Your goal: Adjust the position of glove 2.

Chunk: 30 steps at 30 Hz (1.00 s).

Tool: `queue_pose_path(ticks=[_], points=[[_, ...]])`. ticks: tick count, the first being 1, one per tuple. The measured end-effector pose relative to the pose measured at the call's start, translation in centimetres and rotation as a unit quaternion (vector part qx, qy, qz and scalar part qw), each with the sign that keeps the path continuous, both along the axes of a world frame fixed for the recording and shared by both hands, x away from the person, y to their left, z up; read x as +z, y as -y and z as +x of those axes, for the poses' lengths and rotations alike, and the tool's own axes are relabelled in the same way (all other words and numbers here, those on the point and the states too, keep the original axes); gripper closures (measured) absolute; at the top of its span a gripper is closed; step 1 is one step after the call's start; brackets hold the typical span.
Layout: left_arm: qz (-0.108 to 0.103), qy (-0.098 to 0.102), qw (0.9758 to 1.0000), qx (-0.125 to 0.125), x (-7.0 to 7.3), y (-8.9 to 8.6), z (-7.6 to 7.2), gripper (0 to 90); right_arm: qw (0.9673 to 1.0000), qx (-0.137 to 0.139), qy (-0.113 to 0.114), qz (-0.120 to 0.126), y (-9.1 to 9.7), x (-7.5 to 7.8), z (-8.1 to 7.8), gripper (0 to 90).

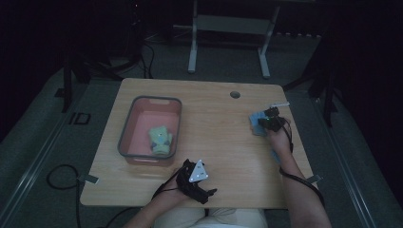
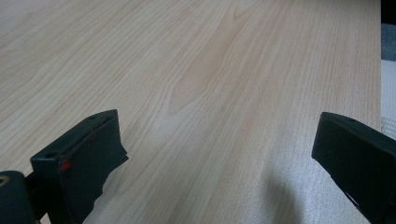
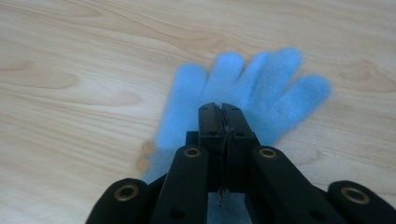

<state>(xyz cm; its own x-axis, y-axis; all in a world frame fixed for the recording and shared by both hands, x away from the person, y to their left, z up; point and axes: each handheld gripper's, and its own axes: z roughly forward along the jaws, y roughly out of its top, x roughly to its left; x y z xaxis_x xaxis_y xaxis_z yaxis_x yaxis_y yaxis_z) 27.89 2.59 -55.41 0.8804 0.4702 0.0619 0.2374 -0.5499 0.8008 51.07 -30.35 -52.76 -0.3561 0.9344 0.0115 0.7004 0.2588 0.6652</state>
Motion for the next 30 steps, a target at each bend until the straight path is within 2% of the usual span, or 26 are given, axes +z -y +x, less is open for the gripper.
queue_pose_path(ticks=[2, 5, 11, 17, 22, 26, 30], points=[[0.000, 0.000, 1.0000, 0.000, 0.0, 0.0, 0.0, 1.7, 0.9999, 0.006, 0.006, 0.008, -0.5, 0.7, -0.5, 88.6], [-0.002, 0.001, 1.0000, 0.000, 0.0, -0.1, 0.0, 1.7, 0.9996, 0.013, 0.025, 0.007, -1.6, 2.1, -1.6, 88.6], [-0.003, 0.004, 1.0000, -0.001, 0.0, -0.1, 0.0, 1.6, 0.9970, 0.026, 0.059, 0.042, -3.9, 5.1, -4.8, 88.6], [-0.001, 0.008, 1.0000, -0.001, -0.1, -0.1, 0.0, 1.7, 0.9935, 0.048, 0.099, 0.027, -6.7, 8.3, -8.4, 88.6], [-0.001, 0.012, 0.9999, -0.001, -0.1, 0.0, 0.0, 1.7, 0.9909, 0.056, 0.113, 0.045, -8.8, 10.4, -11.3, 88.6], [-0.002, 0.012, 0.9999, 0.000, -0.1, -0.1, 0.0, 1.7, 0.9890, 0.058, 0.116, 0.071, -10.0, 11.0, -13.0, 88.6], [-0.007, 0.010, 0.9999, 0.002, -0.1, -0.3, 0.0, 1.6, 0.9882, 0.065, 0.117, 0.074, -11.3, 10.6, -14.7, 88.6]])
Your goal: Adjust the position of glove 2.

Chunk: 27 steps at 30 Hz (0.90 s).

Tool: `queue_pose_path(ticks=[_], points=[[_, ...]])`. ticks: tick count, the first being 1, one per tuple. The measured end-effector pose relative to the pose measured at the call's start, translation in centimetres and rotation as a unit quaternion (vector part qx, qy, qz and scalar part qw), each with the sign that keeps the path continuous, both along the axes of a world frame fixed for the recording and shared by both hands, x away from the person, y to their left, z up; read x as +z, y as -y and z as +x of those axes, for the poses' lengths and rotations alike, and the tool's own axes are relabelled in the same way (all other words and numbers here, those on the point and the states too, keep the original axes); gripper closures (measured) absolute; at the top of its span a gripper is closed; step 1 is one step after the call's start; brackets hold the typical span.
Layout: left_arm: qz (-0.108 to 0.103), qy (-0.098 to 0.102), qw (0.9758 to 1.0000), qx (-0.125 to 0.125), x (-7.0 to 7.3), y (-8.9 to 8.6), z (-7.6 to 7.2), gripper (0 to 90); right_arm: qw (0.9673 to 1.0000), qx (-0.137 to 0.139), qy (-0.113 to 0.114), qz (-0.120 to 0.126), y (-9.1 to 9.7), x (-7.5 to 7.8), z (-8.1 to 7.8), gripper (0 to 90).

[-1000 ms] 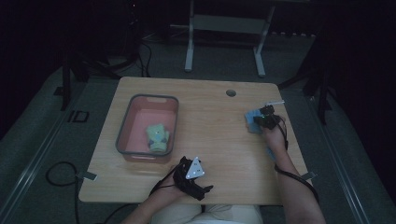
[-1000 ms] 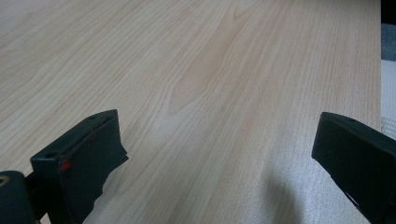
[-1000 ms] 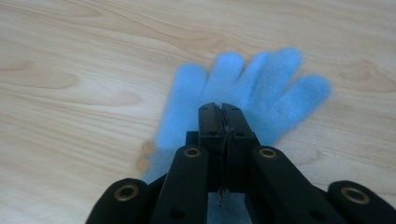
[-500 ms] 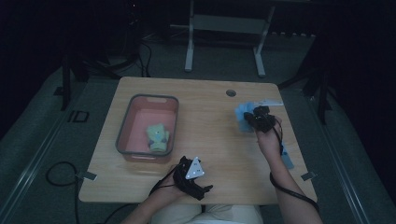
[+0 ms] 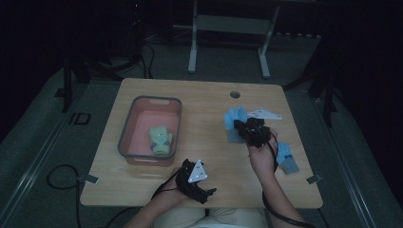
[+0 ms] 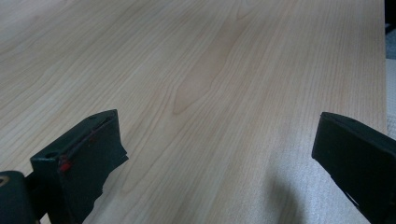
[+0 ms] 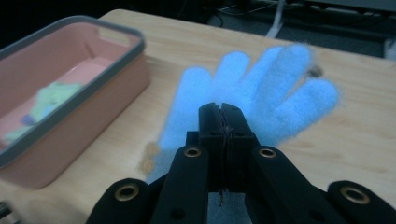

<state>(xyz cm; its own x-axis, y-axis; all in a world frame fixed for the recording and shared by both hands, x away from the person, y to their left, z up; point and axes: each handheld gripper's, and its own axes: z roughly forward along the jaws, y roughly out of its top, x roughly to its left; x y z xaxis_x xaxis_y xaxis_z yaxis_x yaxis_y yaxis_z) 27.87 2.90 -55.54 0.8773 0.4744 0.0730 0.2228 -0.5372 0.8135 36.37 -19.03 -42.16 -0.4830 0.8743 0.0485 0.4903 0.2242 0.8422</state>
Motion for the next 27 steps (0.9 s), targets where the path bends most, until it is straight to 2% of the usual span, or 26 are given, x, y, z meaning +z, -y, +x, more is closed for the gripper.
queue_pose_path(ticks=[6, 7, 10, 17, 27], points=[[0.002, 0.002, 1.0000, 0.000, -0.1, 0.0, 0.0, 1.6, 0.9998, 0.004, -0.017, -0.008, -1.2, -2.4, -1.8, 88.5], [0.002, 0.002, 1.0000, -0.001, -0.1, 0.0, 0.0, 1.7, 0.9997, 0.001, -0.022, -0.013, -1.3, -3.0, -1.9, 88.5], [0.002, 0.004, 1.0000, -0.001, 0.0, -0.1, 0.0, 1.7, 0.9992, -0.005, -0.040, -0.004, -1.2, -4.6, -2.0, 88.4], [0.004, 0.004, 1.0000, -0.004, -0.1, 0.0, -0.1, 1.6, 0.9966, -0.024, -0.078, -0.002, -1.5, -8.4, -1.9, 88.4], [0.003, 0.002, 1.0000, -0.005, -0.1, -0.1, 0.0, 1.6, 0.9946, -0.026, -0.099, -0.017, -3.1, -10.7, -1.3, 88.0]])
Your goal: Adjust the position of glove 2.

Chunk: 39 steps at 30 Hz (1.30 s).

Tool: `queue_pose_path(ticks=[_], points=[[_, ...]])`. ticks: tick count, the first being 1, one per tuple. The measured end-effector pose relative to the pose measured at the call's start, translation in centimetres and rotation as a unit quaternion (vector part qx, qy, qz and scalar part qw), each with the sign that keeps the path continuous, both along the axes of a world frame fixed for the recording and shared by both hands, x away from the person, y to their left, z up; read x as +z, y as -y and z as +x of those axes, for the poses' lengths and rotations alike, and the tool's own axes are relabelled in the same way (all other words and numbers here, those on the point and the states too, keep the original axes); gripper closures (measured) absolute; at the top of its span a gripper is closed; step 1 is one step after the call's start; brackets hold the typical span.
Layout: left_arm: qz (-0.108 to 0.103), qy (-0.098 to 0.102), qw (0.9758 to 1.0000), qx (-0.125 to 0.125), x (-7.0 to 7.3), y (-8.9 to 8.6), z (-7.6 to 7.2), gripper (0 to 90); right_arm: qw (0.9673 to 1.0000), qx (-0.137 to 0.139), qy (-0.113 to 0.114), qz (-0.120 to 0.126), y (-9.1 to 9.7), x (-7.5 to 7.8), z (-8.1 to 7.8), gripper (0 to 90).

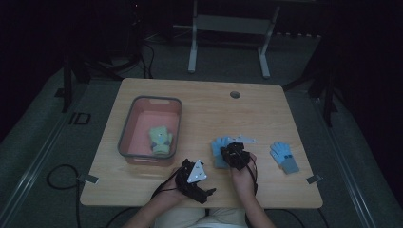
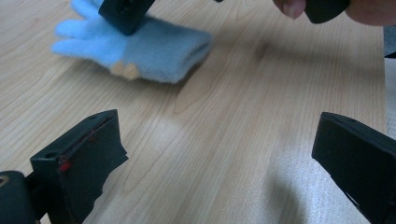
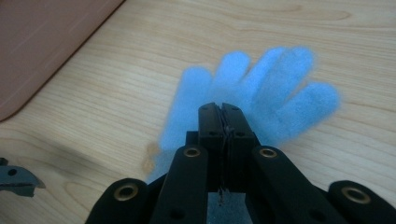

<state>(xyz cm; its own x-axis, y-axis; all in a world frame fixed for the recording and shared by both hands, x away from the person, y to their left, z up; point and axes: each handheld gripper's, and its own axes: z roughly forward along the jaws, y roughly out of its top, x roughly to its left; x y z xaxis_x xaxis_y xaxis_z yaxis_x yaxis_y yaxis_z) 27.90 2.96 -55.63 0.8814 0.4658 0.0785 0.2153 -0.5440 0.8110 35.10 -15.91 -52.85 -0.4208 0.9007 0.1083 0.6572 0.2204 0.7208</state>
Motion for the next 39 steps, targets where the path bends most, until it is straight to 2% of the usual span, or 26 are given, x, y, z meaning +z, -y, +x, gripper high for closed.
queue_pose_path(ticks=[4, 6, 9, 11, 14, 15, 19, 21, 23, 24, 26, 29, 32, 34, 36, 39], points=[[0.001, 0.001, 1.0000, -0.003, 0.0, 0.0, 0.0, 1.6, 0.9998, 0.002, -0.008, -0.015, -0.3, -1.1, 0.3, 87.2], [0.001, -0.001, 1.0000, -0.003, 0.0, 0.0, 0.0, 1.6, 0.9998, 0.004, -0.015, -0.015, -0.3, -1.6, 0.5, 85.5], [0.001, -0.002, 1.0000, -0.003, 0.0, 0.0, 0.0, 1.6, 0.9997, 0.012, -0.006, -0.023, -0.4, -1.8, 0.5, 76.0], [0.001, -0.002, 1.0000, -0.003, 0.0, 0.0, 0.0, 1.7, 0.9995, 0.012, -0.002, -0.030, -0.4, -1.8, 0.5, 73.9], [0.000, -0.003, 1.0000, -0.005, -0.1, 0.0, -0.1, 1.6, 0.9997, 0.006, -0.004, -0.025, -0.1, -1.9, 0.6, 72.0], [-0.001, -0.003, 1.0000, -0.005, -0.1, 0.0, -0.1, 1.6, 0.9997, 0.009, -0.005, -0.022, 0.0, -1.7, 0.5, 71.1], [-0.001, -0.004, 1.0000, -0.006, -0.1, 0.0, 0.0, 1.6, 0.9995, 0.023, 0.016, -0.013, 0.9, 0.1, 0.2, 65.7], [-0.002, -0.003, 1.0000, -0.005, -0.1, 0.0, -0.1, 1.7, 0.9987, 0.034, 0.032, -0.020, 1.6, 1.3, 0.1, 63.7], [-0.002, -0.003, 1.0000, -0.005, -0.1, 0.0, 0.0, 1.6, 0.9978, 0.043, 0.050, -0.009, 2.8, 2.4, 0.1, 63.9], [-0.002, -0.003, 1.0000, -0.005, -0.1, 0.0, 0.0, 1.6, 0.9974, 0.041, 0.057, -0.013, 3.4, 2.9, 0.2, 64.0], [-0.001, -0.004, 1.0000, -0.005, 0.0, 0.0, 0.0, 1.7, 0.9962, 0.051, 0.071, -0.005, 4.6, 3.6, 0.4, 63.9], [-0.002, -0.004, 1.0000, -0.006, 0.0, 0.0, 0.0, 1.7, 0.9938, 0.064, 0.086, -0.027, 6.4, 4.3, 0.5, 64.0], [-0.002, -0.005, 1.0000, -0.007, -0.1, 0.0, 0.0, 1.7, 0.9922, 0.073, 0.091, -0.044, 8.7, 4.6, 0.7, 65.0], [-0.003, -0.005, 1.0000, -0.007, -0.1, 0.0, 0.0, 1.7, 0.9923, 0.079, 0.084, -0.045, 10.5, 4.7, 0.9, 66.5], [-0.003, -0.006, 1.0000, -0.007, -0.1, 0.0, 0.0, 1.7, 0.9922, 0.074, 0.083, -0.056, 12.3, 4.7, 1.0, 67.9], [0.000, -0.006, 1.0000, -0.007, -0.1, 0.0, 0.0, 1.6, 0.9930, 0.066, 0.079, -0.058, 15.1, 4.5, 1.0, 67.9]])
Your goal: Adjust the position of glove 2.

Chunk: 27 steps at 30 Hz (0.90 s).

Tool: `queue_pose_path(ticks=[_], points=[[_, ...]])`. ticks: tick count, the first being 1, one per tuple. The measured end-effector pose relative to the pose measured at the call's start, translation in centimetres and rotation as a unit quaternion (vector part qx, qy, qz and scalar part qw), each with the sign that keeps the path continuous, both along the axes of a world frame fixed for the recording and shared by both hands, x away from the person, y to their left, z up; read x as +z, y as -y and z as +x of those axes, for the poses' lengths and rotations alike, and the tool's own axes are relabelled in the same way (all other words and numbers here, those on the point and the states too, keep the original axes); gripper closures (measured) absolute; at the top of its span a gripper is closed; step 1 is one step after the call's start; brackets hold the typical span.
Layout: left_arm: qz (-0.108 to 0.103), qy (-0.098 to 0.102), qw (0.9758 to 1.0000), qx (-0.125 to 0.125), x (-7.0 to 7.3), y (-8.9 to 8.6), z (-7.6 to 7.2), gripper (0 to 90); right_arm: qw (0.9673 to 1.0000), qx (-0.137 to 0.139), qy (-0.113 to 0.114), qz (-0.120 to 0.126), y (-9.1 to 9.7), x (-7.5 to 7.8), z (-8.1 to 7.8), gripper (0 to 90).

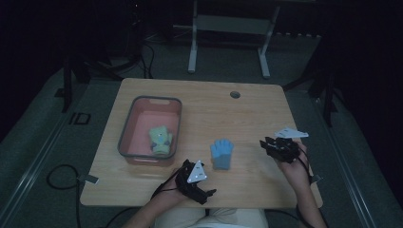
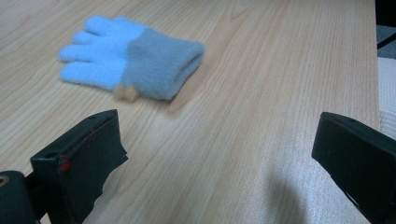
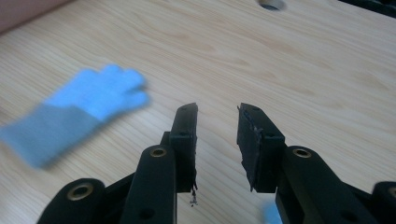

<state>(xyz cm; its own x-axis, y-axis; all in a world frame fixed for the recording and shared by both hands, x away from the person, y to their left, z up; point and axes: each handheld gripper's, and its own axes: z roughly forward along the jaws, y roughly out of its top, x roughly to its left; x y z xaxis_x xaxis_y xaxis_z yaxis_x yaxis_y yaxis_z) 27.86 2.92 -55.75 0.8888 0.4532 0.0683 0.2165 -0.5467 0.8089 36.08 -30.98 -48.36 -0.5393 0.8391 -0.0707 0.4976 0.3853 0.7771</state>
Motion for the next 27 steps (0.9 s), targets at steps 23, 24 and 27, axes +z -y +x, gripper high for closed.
queue_pose_path(ticks=[23, 24, 27], points=[[0.000, -0.004, 1.0000, -0.002, 0.0, 0.1, 0.0, 1.6, 0.9966, -0.002, -0.081, -0.015, 9.1, -4.7, 0.4, 66.9], [-0.002, -0.004, 1.0000, -0.002, 0.0, 0.1, 0.0, 1.7, 0.9961, -0.002, -0.086, -0.018, 9.1, -5.1, 0.4, 66.0], [0.002, -0.005, 1.0000, -0.003, -0.1, 0.1, 0.0, 1.6, 0.9952, -0.016, -0.097, -0.008, 8.9, -5.8, 0.4, 66.7]])
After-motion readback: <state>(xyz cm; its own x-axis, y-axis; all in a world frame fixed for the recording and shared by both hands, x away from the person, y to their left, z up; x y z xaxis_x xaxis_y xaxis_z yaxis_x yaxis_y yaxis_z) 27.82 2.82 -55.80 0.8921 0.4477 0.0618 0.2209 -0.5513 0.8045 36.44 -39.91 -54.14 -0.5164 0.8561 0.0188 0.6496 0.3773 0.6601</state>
